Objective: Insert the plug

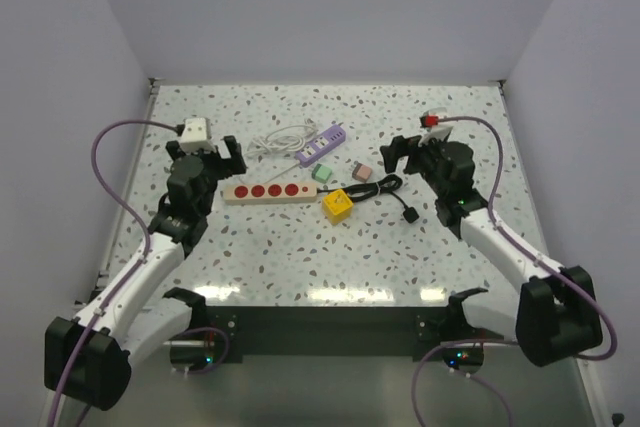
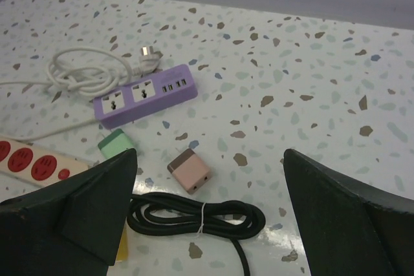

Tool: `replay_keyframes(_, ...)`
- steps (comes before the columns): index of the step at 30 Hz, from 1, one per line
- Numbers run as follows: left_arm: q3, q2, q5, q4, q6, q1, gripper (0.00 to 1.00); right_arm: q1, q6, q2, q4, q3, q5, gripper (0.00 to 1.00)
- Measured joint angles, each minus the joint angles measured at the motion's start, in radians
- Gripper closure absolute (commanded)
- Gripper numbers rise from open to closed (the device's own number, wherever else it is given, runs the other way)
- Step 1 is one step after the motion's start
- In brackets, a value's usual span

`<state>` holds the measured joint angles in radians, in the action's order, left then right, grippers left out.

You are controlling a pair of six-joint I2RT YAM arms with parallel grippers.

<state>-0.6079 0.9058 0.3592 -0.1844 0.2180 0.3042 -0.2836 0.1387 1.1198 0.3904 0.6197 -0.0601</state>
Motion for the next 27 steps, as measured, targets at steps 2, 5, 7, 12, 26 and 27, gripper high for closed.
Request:
replay_keyframes(2,-0.008,0.028,-0.042,0.013,-0.002,0.0,0.0,-0.007,-0.011,0.08,-0.025,0.051,-0.033,0.02)
replay_keyframes(5,-0.016,0.058,-0.1,0.026,-0.005,0.0,0.0,-0.024,-0.034,0.204,-0.064,0.126,-0.056,0.04)
replay_keyframes(7,-0.018,0.063,-0.129,0.031,-0.005,0.0,0.0,-0.039,-0.05,0.256,-0.09,0.15,-0.064,0.04)
replay_keyframes(12,-0.022,0.063,-0.184,0.034,-0.012,0.0,0.0,-0.06,-0.081,0.327,-0.152,0.18,-0.066,0.05)
replay_keyframes(26,-0.039,0.1,-0.322,0.036,-0.019,0.0,0.0,-0.088,-0.179,0.486,-0.322,0.344,-0.067,0.05)
replay_keyframes(27,-0.042,0.103,-0.329,0.037,-0.019,0.0,0.0,-0.089,-0.185,0.496,-0.333,0.352,-0.067,0.05)
